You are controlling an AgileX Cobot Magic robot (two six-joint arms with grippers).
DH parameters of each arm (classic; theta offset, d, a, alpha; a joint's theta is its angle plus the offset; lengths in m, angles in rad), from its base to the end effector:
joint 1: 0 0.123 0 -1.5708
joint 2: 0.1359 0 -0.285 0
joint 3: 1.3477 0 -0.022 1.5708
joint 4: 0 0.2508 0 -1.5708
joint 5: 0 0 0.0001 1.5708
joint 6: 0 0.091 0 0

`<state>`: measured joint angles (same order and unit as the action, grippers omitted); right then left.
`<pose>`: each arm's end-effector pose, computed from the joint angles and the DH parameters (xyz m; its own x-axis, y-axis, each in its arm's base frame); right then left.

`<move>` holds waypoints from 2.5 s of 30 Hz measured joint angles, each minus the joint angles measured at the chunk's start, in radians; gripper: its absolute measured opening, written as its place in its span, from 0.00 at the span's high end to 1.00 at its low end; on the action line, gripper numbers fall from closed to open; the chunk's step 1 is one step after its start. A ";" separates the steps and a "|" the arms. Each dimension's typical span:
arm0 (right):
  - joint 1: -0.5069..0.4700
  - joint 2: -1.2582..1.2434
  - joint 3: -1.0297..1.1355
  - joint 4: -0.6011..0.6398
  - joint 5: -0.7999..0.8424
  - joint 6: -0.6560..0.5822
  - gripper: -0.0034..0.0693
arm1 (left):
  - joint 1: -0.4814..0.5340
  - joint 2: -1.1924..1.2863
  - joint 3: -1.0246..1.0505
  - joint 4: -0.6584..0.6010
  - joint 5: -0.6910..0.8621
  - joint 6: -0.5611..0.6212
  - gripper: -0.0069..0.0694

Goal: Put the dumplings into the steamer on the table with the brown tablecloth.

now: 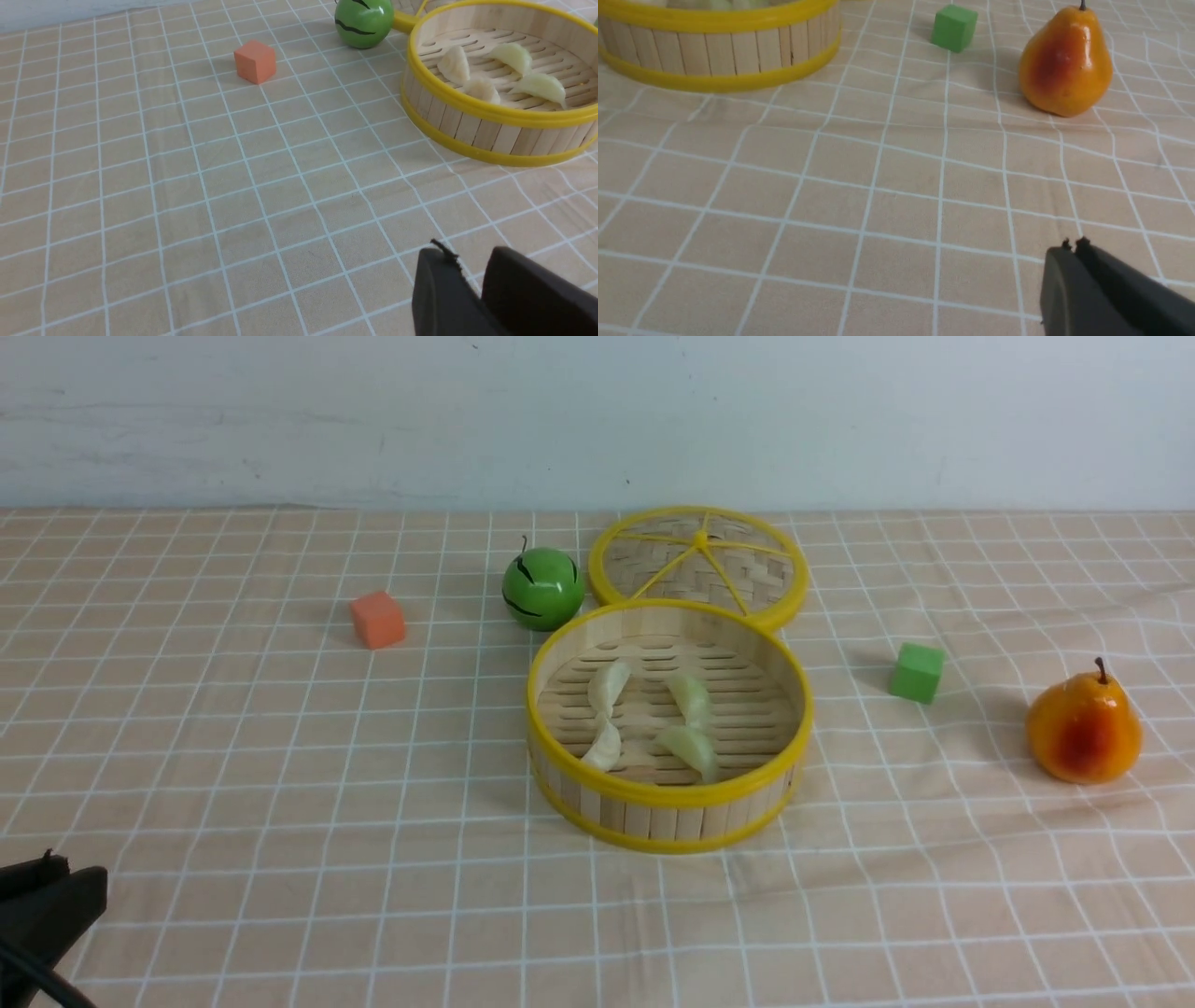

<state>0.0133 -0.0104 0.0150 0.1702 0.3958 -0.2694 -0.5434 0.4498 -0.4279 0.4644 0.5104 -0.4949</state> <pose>0.0518 0.0066 0.1737 -0.2928 -0.1156 -0.9492 -0.1089 0.9902 -0.0870 0.0900 -0.0311 0.2843 -0.3587 0.1224 -0.9254 0.3033 0.9529 0.0084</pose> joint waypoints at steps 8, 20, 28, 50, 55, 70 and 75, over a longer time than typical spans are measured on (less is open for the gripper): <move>0.000 0.000 -0.001 -0.031 0.002 0.079 0.91 | 0.000 0.000 0.000 0.000 0.000 0.000 0.72; 0.000 0.000 -0.001 -0.072 -0.002 0.163 0.89 | 0.000 0.000 0.000 0.000 0.000 0.000 0.71; 0.000 0.000 -0.001 -0.072 -0.002 0.166 0.87 | 0.000 0.000 0.000 0.000 0.000 0.000 0.70; 0.000 0.000 -0.001 -0.073 -0.003 0.166 0.82 | 0.016 -0.134 0.101 0.001 0.012 -0.005 0.67; 0.000 0.000 -0.001 -0.076 -0.003 0.166 0.81 | 0.100 -0.363 0.183 -0.072 -0.109 -0.019 0.73; 0.000 0.000 -0.001 -0.076 -0.003 0.166 0.79 | 0.432 -0.461 0.456 -0.425 -0.321 0.023 0.93; 0.000 0.000 -0.001 -0.076 -0.003 0.166 0.78 | 0.440 -0.461 0.457 -0.503 -0.149 0.209 0.93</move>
<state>0.0133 -0.0104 0.0142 0.0942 0.3927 -0.1037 -0.1031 -0.0110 0.0293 -0.0383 0.3618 -0.2862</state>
